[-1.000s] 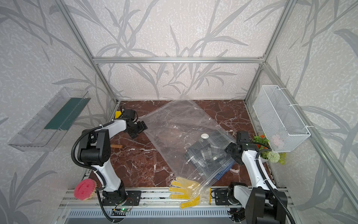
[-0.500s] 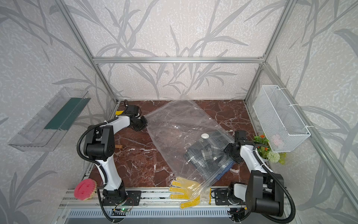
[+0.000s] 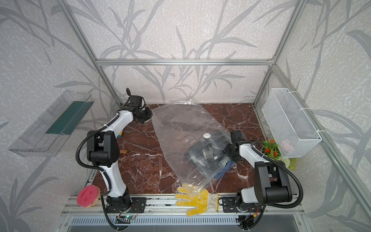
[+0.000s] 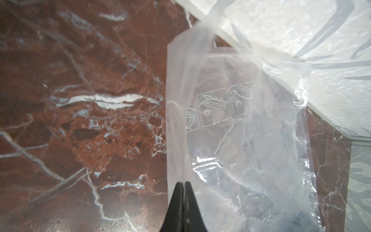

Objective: Take the shirt out of the vacuum bag
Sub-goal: Move the vacuum bag to the center of the board.

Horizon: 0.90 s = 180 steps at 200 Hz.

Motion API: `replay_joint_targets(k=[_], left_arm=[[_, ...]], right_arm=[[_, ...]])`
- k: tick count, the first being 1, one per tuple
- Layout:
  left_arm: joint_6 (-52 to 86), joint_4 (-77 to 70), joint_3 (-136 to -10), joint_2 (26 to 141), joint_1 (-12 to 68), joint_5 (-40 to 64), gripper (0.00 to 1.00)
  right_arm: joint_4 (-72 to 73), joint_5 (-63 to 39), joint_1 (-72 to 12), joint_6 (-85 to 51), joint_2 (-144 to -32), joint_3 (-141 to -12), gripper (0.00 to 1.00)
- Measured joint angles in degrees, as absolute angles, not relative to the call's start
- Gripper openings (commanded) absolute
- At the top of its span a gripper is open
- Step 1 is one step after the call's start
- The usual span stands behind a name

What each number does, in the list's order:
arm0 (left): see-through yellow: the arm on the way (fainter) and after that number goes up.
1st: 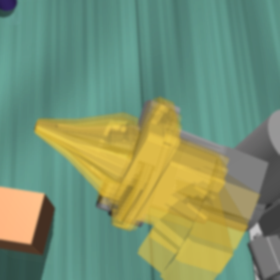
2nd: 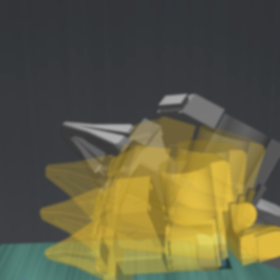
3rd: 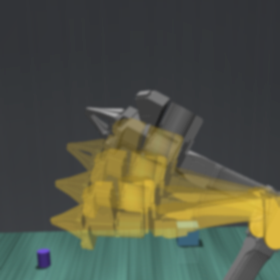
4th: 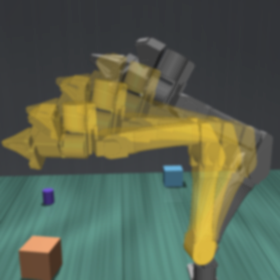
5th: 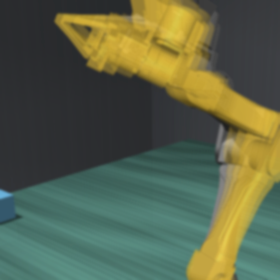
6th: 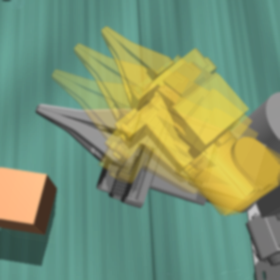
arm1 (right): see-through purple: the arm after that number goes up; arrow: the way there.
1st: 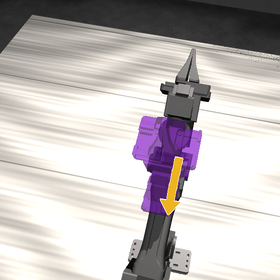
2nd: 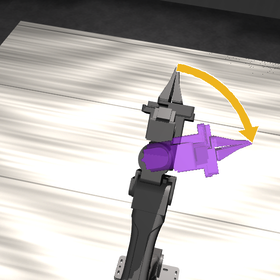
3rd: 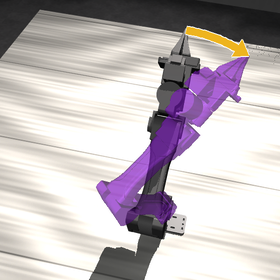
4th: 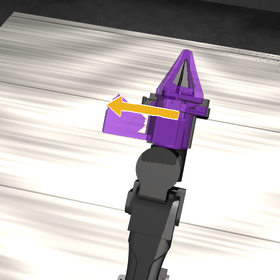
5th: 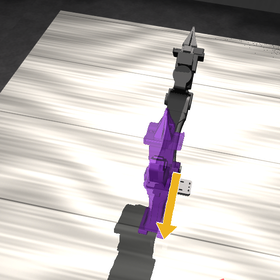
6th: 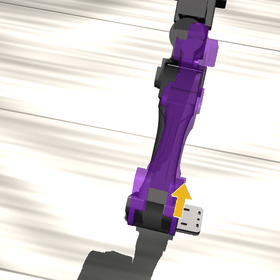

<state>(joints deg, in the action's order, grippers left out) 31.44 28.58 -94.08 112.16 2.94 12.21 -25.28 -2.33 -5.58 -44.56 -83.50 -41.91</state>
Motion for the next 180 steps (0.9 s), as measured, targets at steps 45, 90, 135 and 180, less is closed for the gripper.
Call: replay_joint_targets(k=[45,90,135,180], left_arm=[[26.96,33.06,-101.82,112.66,2.42,10.81,0.0],[22.68,37.08,-113.49,119.35,0.58,9.5,0.0],[18.85,42.06,-122.67,125.19,-2.11,9.39,0.0],[16.36,44.99,-125.62,124.88,-4.14,9.17,0.02]], right_arm=[[-18.13,0.01,-13.08,-51.86,-92.97,-49.47,0.64],[-7.22,1.19,-18.26,-59.11,-103.57,-58.3,0.62],[-3.84,2.98,-25.1,-63.07,-113.14,-69.36,0.62],[-1.91,2.92,-29.78,-66.48,-120.81,-79.09,0.61]])
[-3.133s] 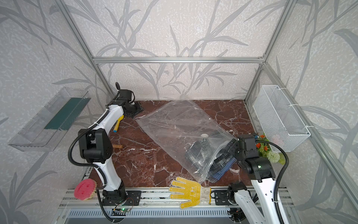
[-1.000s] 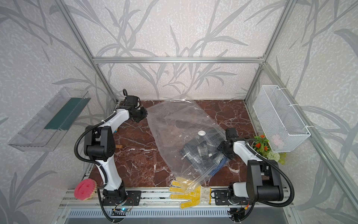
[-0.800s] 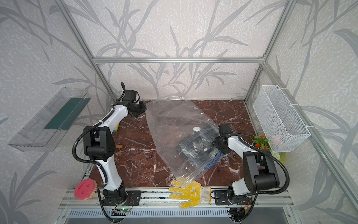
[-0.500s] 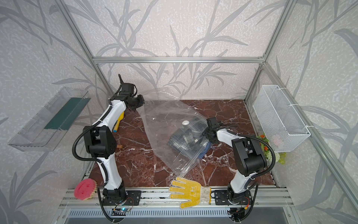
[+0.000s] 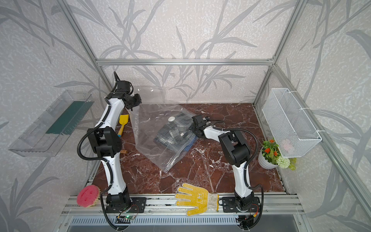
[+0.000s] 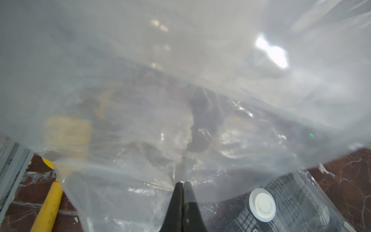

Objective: Take the shirt out of the vacuum bag
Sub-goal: Move the vacuum bag to the center of the board.

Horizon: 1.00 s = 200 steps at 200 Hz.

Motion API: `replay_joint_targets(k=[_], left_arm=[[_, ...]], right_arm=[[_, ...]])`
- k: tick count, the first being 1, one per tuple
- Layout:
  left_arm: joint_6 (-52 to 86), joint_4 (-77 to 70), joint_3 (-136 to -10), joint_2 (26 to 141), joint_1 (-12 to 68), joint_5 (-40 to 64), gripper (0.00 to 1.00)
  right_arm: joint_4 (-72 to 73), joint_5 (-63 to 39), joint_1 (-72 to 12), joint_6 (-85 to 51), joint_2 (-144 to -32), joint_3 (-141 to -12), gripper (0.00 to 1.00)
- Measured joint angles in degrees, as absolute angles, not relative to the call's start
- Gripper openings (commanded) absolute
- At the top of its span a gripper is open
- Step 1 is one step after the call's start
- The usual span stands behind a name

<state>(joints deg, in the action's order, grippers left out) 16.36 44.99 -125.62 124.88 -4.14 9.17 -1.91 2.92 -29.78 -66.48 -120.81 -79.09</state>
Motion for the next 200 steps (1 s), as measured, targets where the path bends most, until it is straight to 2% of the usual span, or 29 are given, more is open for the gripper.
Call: replay_joint_targets(k=[17,52,65,104,132,165,200], left_arm=[[15.55,45.87,-124.84,124.14,-4.27,8.82,0.11],[14.96,46.92,-119.46,119.28,-4.23,8.51,0.48],[15.16,47.2,-116.75,116.31,-4.14,8.45,0.55],[13.69,48.29,-113.71,106.52,-3.6,8.73,0.62],[11.94,48.86,-113.45,99.88,-1.39,8.64,0.64],[9.8,49.04,-107.59,94.11,4.49,8.16,0.66],[8.08,48.73,-97.51,92.33,12.75,7.79,0.68]], right_arm=[[-1.8,2.98,-30.59,-67.46,-122.76,-81.87,0.61],[-3.22,3.2,-31.42,-68.42,-125.89,-86.98,0.61],[-4.21,3.25,-31.64,-68.6,-127.11,-89.08,0.61],[-5.96,3.86,-32.4,-68.99,-129.84,-93.8,0.62],[-7.57,4.1,-32.45,-68.73,-129.95,-95.09,0.73],[-10.33,4.34,-32.01,-65.65,-129.34,-95.85,0.82],[-16.32,2.72,-29.43,-57.56,-124.49,-93.47,0.84]])
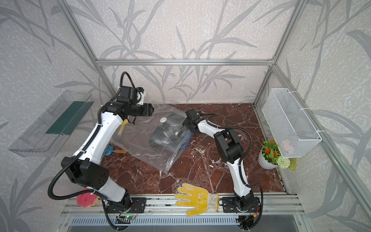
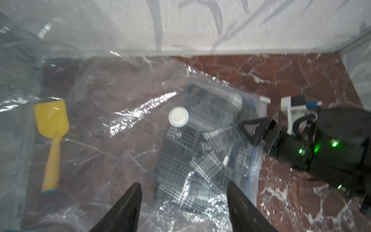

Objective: Take the shirt out of the vacuum bag
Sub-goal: Move the vacuum bag to the center of the board, then open the vacuum bag at the center of the board.

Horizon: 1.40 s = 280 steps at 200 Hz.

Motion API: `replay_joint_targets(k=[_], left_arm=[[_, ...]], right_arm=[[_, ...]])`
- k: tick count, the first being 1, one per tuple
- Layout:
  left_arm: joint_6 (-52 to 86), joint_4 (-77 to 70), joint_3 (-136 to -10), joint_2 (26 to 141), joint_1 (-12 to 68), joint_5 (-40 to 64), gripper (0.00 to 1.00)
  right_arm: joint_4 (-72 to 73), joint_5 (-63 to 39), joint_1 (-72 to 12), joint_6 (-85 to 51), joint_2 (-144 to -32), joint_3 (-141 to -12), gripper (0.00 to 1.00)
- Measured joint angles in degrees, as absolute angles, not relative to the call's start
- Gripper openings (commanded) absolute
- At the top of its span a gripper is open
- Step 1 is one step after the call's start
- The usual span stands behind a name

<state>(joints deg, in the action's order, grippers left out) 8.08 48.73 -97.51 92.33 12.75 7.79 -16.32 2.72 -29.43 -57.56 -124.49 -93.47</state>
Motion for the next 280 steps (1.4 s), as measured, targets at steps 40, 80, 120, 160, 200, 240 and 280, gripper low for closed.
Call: replay_joint_targets(k=[40,80,120,160,200,240,280], left_arm=[[6.94,47.66,-90.26,92.47,21.89,7.62,0.74],[6.0,45.39,-89.36,96.49,31.14,6.72,0.75],[4.95,44.84,-89.58,104.99,38.57,1.76,0.76],[3.38,44.91,-91.11,112.38,43.75,-8.56,0.76],[3.01,45.12,-92.58,116.18,45.5,-14.35,0.76],[2.33,45.91,-96.55,119.74,46.26,-21.96,0.7],[1.98,46.98,-96.62,119.77,46.46,-26.46,0.4]], right_arm=[[-19.29,-2.7,-21.67,-45.65,-109.54,-83.55,0.84],[-19.81,-7.16,-18.09,-34.92,-93.38,-72.31,0.81],[-19.11,-10.17,-14.79,-32.71,-84.6,-57.08,0.78],[-19.14,-10.15,-11.75,-34.11,-82.28,-48.53,0.82],[-17.45,-11.35,-9.78,-34.83,-81.62,-48.25,0.82],[-15.14,-13.47,-9.3,-35.27,-84.44,-48.69,0.79],[-13.72,-16.19,-9.3,-35.66,-88.79,-48.8,0.75]])
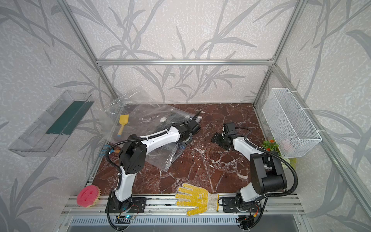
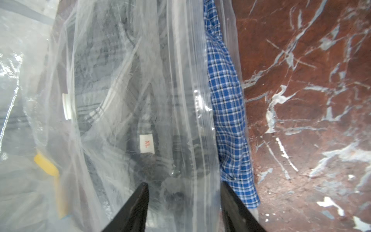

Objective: Take the shirt out of the vacuum bag
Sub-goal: Open the vacuum bag at the center of the board, then take out the shirt from the vacuum bag.

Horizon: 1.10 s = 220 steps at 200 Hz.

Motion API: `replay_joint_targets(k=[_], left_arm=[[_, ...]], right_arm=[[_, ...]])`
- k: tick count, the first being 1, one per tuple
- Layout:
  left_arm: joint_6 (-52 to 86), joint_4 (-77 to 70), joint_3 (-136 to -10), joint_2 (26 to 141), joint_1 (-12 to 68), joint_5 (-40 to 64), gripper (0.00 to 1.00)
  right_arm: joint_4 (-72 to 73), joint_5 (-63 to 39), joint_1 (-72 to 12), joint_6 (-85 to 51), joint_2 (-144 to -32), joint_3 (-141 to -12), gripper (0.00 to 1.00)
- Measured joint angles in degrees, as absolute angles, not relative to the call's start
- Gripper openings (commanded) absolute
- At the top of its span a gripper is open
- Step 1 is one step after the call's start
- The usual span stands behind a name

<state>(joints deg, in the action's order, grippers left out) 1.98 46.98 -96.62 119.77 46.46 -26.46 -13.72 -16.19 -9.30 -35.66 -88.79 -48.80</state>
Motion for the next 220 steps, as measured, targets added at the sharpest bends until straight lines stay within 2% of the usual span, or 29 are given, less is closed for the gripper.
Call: replay_joint_targets(k=[33,45,104,159,186,220], left_arm=[[2.48,47.7,-96.62,119.77,46.46,-28.36,0.08],[3.27,47.66,-96.62,119.77,46.46,-28.67,0.0],[4.84,47.81,-96.62,116.77,45.63,-28.88,0.0],[6.57,47.57,-96.62,110.63,42.96,-27.66,0.0],[7.55,47.53,-96.62,110.13,42.11,-26.46,0.0],[8.43,47.53,-96.62,110.1,41.52,-25.23,0.0]], right_arm=[[-12.97,-18.11,-9.3,-35.51,-89.23,-48.97,0.72],[-12.43,-18.74,-9.3,-35.4,-89.25,-49.04,0.71],[-8.58,-21.61,-11.86,-34.61,-89.34,-49.32,0.68],[1.63,-27.11,-17.67,-36.58,-90.19,-48.45,0.65],[5.76,-29.15,-22.44,-38.35,-93.43,-50.04,0.63],[12.43,-31.35,-26.89,-42.54,-100.95,-54.92,0.56]])
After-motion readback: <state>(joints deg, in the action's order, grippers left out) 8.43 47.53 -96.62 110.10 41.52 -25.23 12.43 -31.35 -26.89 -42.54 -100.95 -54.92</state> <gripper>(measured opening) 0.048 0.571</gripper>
